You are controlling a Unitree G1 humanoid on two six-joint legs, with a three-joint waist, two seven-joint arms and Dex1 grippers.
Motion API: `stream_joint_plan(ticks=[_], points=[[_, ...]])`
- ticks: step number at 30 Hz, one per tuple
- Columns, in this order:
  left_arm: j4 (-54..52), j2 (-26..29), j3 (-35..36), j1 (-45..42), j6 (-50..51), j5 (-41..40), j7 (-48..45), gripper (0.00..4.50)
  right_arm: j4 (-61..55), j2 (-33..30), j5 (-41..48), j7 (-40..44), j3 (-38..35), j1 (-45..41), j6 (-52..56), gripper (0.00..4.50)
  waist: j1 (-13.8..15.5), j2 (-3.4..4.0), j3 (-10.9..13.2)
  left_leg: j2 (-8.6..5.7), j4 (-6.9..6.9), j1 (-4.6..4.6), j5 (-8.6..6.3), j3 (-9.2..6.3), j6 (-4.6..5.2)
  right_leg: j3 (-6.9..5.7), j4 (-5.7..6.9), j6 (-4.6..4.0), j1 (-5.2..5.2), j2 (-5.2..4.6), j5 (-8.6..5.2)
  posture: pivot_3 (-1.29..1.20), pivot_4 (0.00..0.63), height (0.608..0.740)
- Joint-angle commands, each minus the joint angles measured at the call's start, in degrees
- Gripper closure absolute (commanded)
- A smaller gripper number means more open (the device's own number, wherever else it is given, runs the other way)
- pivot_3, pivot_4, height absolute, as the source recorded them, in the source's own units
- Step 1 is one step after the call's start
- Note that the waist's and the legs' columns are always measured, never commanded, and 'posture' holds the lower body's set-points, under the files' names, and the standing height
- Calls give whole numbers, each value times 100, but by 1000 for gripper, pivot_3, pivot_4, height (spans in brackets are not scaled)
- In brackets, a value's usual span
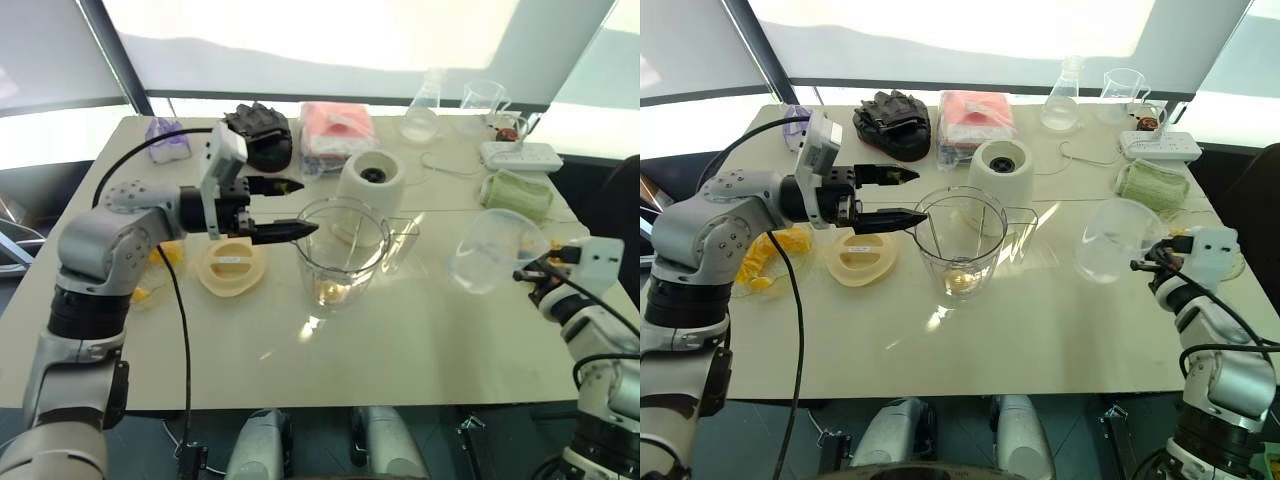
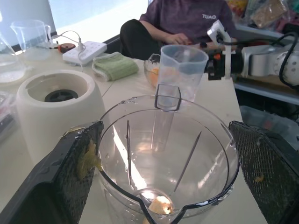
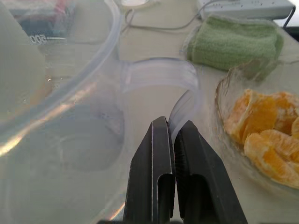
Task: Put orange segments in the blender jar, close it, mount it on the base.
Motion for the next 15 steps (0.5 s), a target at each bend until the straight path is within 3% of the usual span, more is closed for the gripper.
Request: stream_joint_plan(ticks=[1,11,14,15], points=[[-221,9,127,-16,13,-50,76,0,366,-220,-167,81,218,-86,-764,4473,1,0,0,0,0,0,0,0,0,0,0,0,0,0,0,0,150,740],[-342,73,208,213,77,-75,258,0,1684,-340,-424,107,753,-229,-1919,4473,-13,-1,0,0,0,2,0,-1,0,1,1,0,2,0,0,0,150,740],[-369,80,227,247,103,-83,285,0,1767,-364,-466,97,832,-189,-2043,3631,-10,-1,0,0,1,4,0,-1,0,1,3,2,3,0,1,0,150,740],[-374,80,227,253,105,-83,290,0,1783,-373,-470,92,850,-177,-2072,3100,-10,-1,0,0,1,5,0,-1,0,1,3,1,3,0,1,0,150,740]])
